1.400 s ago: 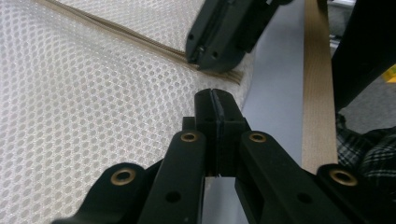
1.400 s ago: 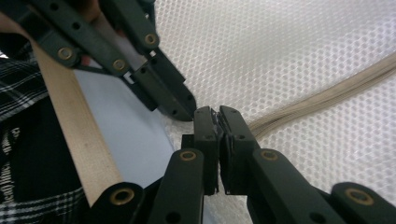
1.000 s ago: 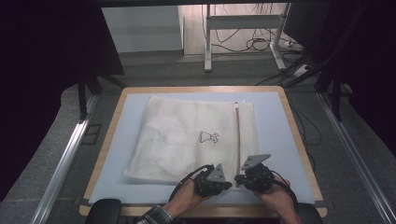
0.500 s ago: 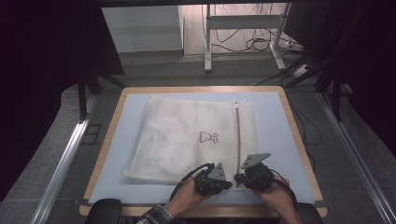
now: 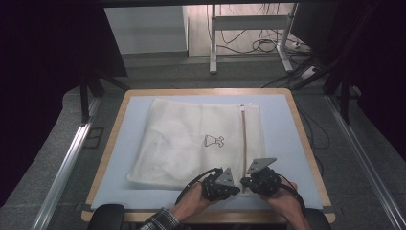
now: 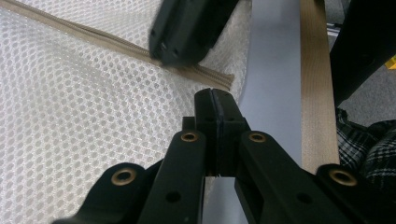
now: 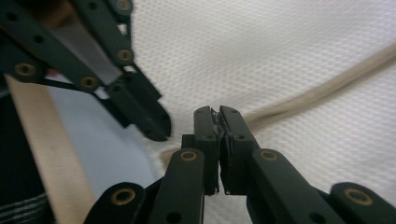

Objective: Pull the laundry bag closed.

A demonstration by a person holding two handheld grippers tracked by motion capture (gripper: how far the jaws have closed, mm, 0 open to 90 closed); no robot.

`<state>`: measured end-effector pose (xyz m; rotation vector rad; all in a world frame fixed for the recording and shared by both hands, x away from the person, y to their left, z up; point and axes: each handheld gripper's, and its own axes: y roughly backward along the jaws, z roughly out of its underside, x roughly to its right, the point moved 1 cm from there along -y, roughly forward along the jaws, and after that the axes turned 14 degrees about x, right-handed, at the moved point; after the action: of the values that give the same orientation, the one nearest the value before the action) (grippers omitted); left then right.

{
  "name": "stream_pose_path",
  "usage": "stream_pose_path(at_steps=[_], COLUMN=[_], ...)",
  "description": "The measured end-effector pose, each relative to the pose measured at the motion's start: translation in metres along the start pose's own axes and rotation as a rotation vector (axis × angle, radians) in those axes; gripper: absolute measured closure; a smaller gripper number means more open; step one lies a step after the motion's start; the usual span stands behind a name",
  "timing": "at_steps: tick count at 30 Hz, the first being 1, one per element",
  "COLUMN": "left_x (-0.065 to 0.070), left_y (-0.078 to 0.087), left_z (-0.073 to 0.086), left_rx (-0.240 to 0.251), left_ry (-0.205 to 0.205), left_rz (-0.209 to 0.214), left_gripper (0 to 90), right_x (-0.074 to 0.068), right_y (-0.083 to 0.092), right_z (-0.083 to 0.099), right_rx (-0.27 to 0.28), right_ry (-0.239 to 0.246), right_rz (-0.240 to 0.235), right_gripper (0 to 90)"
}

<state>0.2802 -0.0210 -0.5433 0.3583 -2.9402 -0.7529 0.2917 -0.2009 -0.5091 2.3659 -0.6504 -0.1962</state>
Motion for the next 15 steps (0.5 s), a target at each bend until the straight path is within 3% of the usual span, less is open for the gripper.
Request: stream_pose_path(at_steps=[3,7,15], left_x=[0.000,0.000,-0.001], left_y=[0.000,0.000,0.000], left_z=[0.001,0.001,0.002], left_rx=[0.006,0.014,0.024], left_ry=[0.011,0.021,0.050], left_rz=[0.002,0.003,0.003], left_gripper=[90.0,90.0,90.0], right_x=[0.003,0.007,0.013], right_y=[0.001,0.000,-0.002], right_z=[-0.002,-0.002,-0.005], right_rx=[0.004,0.009,0.023], right_ry=[0.031,0.016,0.011], right_rz=[0.028,0.016,0.035], right_gripper=[86.3,86.3,86.2])
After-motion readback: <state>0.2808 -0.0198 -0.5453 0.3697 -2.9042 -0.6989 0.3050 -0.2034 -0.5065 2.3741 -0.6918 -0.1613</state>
